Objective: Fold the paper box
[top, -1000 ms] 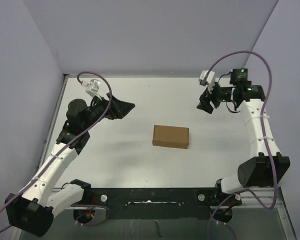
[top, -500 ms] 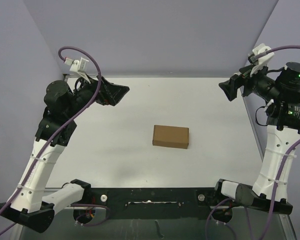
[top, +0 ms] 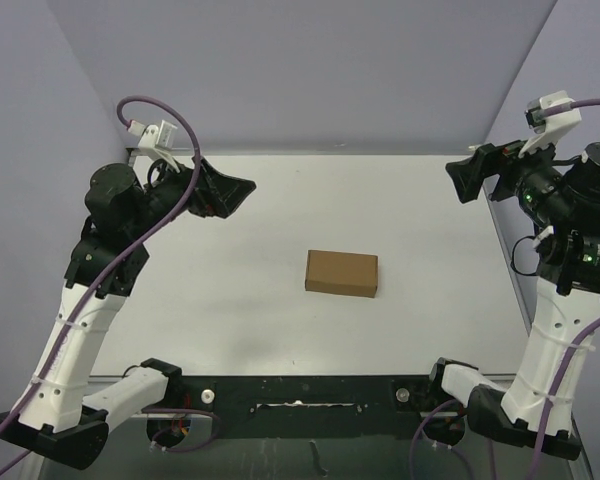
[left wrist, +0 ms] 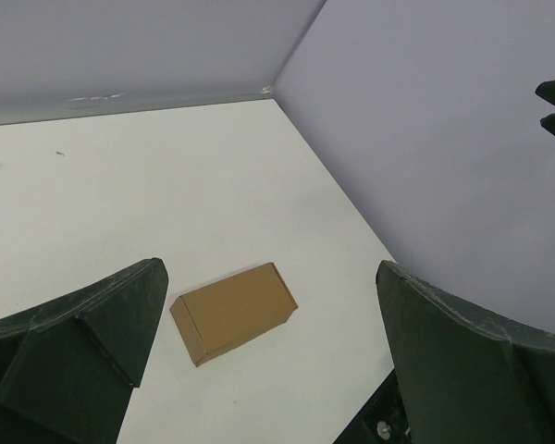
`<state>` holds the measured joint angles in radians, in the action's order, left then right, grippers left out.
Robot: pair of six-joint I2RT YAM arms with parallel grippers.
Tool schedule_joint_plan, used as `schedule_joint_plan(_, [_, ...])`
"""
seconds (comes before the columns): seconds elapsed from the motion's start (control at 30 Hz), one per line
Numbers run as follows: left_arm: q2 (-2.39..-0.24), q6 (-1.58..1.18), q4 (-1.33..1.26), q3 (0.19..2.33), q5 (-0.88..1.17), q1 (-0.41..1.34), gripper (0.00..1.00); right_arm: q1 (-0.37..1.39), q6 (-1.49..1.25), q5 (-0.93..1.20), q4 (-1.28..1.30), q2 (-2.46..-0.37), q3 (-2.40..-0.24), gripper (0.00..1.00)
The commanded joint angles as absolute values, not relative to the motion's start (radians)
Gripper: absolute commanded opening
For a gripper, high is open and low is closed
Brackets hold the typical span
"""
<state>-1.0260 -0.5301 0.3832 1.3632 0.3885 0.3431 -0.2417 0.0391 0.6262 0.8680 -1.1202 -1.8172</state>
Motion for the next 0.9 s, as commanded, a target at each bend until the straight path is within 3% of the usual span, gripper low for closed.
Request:
schedule_joint_plan(0.0, [-0.987, -0.522, 0.363, 1.36, 0.397, 0.329, 0.98, -0.25, -0.02, 0.594, 0.828, -1.086, -1.811, 0.98])
schedule_joint_plan(0.87, [-0.977, -0.568, 0.297, 1.268, 0.456, 0.29, 0.98, -0.261, -0.02, 0.628, 0.81, -1.092, -1.772, 0.98])
